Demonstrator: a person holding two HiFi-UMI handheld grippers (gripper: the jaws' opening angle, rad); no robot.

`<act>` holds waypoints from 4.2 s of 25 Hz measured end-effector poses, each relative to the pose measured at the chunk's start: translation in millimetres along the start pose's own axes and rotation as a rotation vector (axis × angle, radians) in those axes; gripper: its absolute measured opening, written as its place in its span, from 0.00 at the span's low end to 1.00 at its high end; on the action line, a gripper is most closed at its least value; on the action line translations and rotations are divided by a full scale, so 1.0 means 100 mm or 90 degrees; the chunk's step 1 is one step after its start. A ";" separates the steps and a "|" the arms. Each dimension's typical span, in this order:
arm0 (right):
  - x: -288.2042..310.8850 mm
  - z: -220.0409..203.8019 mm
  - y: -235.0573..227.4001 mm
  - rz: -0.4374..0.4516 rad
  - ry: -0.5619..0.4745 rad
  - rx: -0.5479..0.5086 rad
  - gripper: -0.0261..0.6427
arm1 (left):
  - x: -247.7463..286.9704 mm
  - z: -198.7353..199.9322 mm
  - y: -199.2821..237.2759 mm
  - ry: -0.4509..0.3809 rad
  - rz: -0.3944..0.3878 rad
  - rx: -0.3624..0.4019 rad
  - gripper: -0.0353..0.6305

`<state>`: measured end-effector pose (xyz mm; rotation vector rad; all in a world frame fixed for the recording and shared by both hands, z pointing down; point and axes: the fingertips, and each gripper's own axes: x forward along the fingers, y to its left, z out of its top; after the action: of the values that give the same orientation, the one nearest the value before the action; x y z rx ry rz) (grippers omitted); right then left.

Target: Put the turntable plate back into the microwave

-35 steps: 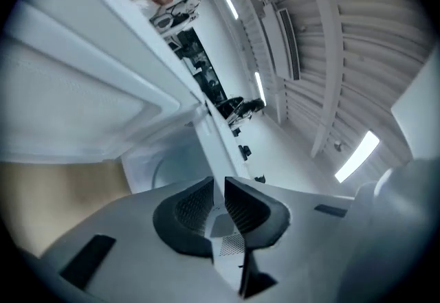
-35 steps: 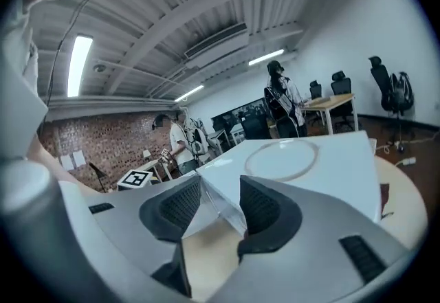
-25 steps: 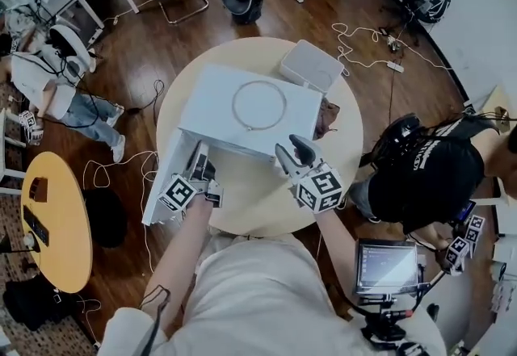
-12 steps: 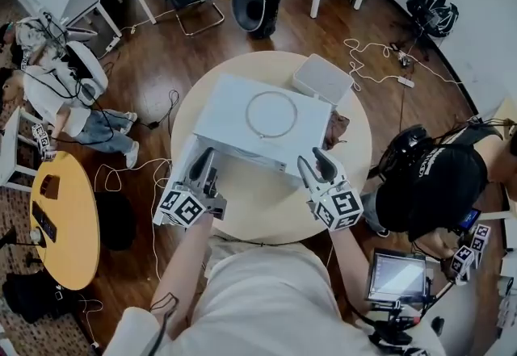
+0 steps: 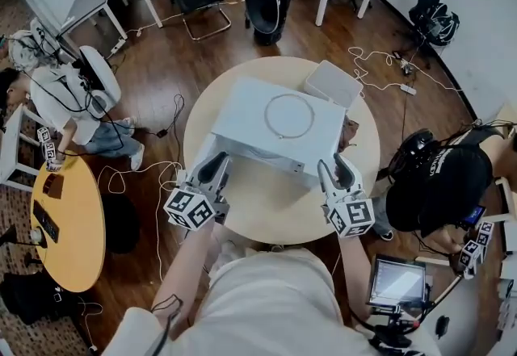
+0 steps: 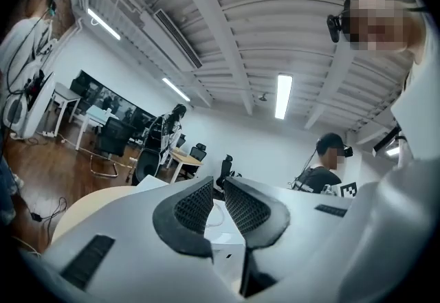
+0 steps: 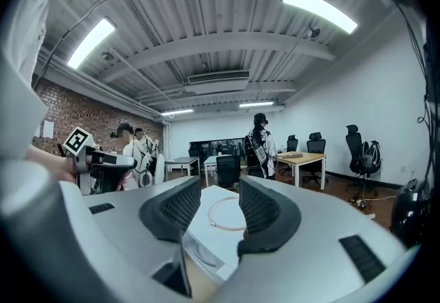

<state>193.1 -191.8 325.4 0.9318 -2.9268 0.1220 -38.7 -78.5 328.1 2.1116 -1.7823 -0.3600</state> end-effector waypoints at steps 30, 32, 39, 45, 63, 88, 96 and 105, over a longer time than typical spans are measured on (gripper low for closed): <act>-0.34 -0.11 1.80 -0.159 0.012 0.005 0.27 | -1.37 0.01 0.35 0.122 -0.193 0.019 0.11; -0.43 -0.16 1.88 -0.169 0.019 0.006 0.27 | -1.42 -0.07 0.32 0.132 -0.206 0.016 0.11; -0.69 -0.33 2.02 -0.192 0.038 0.014 0.27 | -1.56 -0.37 0.20 0.170 -0.232 0.007 0.11; -0.76 -0.37 2.06 -0.182 0.030 0.019 0.27 | -1.66 -0.39 0.13 0.171 -0.225 0.021 0.11; -1.22 -0.24 1.55 -0.095 0.008 0.049 0.27 | -1.84 -0.25 -0.30 0.116 -0.082 0.044 0.11; -2.33 -1.05 1.26 -0.028 0.072 0.094 0.27 | -2.59 -1.14 -1.12 0.147 0.048 0.050 0.11; -2.34 -1.37 1.31 -0.009 0.104 0.108 0.27 | -2.73 -1.24 -1.16 0.163 0.069 0.046 0.11; -2.37 -1.23 1.34 -0.053 0.093 0.092 0.27 | -2.61 -1.20 -1.08 0.167 0.010 0.043 0.11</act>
<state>313.4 64.9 419.4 1.0159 -2.7699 0.3851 61.6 206.7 382.8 2.0789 -1.6772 -0.0149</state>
